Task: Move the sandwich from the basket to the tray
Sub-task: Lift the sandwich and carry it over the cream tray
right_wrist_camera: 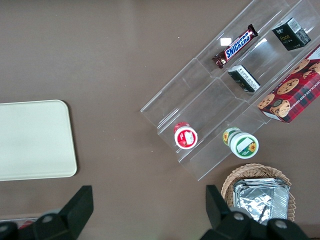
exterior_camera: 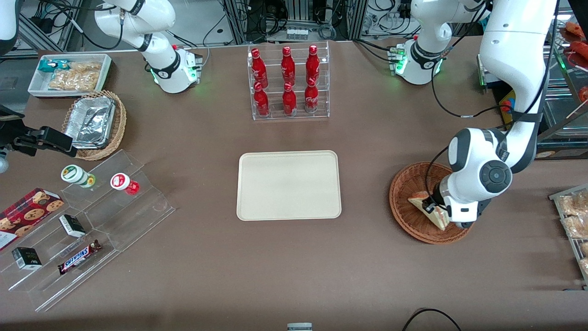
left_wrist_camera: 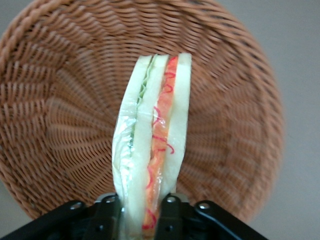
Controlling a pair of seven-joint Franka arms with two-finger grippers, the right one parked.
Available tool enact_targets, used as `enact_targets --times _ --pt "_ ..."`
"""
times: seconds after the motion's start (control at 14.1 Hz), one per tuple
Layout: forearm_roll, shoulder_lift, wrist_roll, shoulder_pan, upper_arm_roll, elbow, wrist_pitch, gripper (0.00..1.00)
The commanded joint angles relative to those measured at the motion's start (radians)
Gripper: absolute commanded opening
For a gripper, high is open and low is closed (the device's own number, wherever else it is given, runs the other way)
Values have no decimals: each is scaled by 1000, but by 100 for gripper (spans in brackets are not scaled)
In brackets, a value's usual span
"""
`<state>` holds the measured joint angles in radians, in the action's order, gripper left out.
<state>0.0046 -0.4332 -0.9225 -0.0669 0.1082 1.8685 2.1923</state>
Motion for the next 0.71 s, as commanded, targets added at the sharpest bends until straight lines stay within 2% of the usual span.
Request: enact_targets --times 0.0,0.21,0.42,0.64 --pt "21 62 -30 -115 15 -63 -147 23" --pt "23 21 -93 -290 15 -211 -281 23" --pt "20 -128 -150 -457 15 -407 -328 25" --pt "18 -272 -173 -571 13 -544 -325 25"
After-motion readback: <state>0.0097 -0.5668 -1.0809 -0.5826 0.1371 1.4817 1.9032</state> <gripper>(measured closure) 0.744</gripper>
